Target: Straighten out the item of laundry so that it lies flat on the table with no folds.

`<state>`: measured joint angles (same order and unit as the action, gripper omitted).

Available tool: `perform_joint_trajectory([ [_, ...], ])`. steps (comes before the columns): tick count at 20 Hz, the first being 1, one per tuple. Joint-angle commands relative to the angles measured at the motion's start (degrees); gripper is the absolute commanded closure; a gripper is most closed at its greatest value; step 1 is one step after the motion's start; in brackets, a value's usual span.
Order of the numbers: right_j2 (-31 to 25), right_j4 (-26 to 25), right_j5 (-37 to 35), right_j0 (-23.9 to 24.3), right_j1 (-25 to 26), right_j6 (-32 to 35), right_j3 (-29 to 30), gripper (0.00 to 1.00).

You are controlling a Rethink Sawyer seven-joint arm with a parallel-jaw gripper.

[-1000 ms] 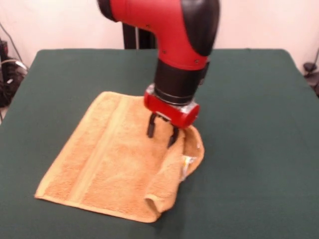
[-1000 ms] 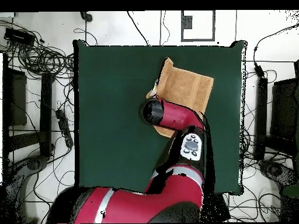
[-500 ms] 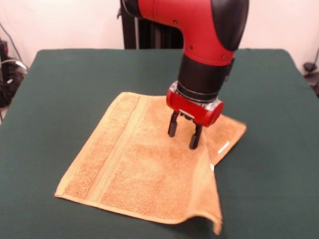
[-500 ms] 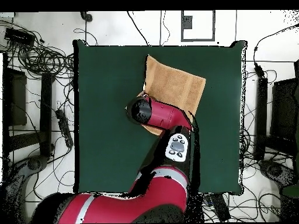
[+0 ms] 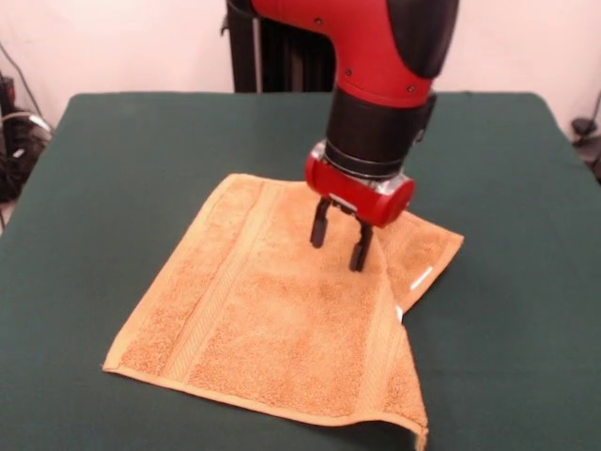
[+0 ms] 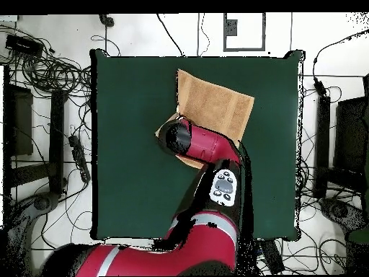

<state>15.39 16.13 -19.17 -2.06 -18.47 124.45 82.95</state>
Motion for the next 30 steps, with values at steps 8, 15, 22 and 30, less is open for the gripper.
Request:
perform_joint_trajectory([
  [8, -11.54, -13.88, 2.97, 21.30, 4.92, -9.27, -0.02, 0.00],
  [15, -17.29, -24.65, 2.88, 31.12, 11.48, -13.98, -7.92, 0.00],
  [22, -17.66, -29.79, 2.80, 30.64, 12.92, -7.67, -10.66, 0.00],
  [30, -18.59, -30.17, -2.74, 29.26, 8.13, -4.81, -7.81, 0.00],
])
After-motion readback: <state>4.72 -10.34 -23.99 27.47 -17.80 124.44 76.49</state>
